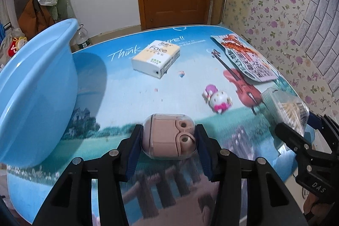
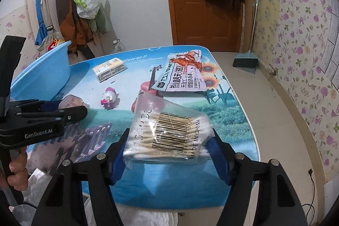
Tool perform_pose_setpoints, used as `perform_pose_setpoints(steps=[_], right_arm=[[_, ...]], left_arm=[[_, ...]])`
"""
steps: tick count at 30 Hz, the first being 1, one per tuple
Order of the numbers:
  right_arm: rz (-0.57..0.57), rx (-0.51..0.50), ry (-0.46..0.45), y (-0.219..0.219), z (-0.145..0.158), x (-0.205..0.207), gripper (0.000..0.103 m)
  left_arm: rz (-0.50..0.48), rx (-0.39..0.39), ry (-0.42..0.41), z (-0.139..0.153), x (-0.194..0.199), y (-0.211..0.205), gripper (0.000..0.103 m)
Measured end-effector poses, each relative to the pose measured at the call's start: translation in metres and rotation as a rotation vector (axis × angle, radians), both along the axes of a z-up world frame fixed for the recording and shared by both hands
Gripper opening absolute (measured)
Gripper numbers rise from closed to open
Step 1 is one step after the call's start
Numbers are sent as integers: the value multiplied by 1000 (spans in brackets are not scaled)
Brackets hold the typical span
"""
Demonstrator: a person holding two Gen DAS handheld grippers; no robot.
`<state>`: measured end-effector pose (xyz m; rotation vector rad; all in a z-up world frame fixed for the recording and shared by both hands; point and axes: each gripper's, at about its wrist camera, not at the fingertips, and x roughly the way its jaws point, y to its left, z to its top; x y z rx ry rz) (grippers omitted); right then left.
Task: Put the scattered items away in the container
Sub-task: 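Carry the pink case and swab bag toward the blue basin with both grippers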
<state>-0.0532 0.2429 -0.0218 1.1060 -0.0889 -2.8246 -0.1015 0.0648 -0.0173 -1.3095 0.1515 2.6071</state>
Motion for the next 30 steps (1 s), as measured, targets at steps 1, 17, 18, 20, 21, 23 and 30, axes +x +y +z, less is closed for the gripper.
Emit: perform_pose_setpoints(steps=[1, 17, 18, 20, 21, 23, 30], right_arm=[[1, 2, -1, -1, 1, 2, 71], [40, 62, 77, -39, 39, 40, 70], [43, 64, 82, -42, 41, 43, 70], [47, 67, 90, -47, 44, 46, 70], [50, 66, 94, -51, 45, 48, 70], [59, 68, 97, -57, 47, 51, 70], [98, 99, 102, -80, 50, 54, 70]], left_arm=[[1, 1, 0, 0, 2, -1, 47], [20, 46, 62, 30, 59, -32, 47], [21, 49, 67, 32, 62, -34, 47], [23, 52, 79, 37, 69, -38, 47], [26, 53, 84, 39, 73, -41, 47], [34, 56, 94, 41, 78, -45, 47], [79, 87, 110, 47, 88, -66, 47]])
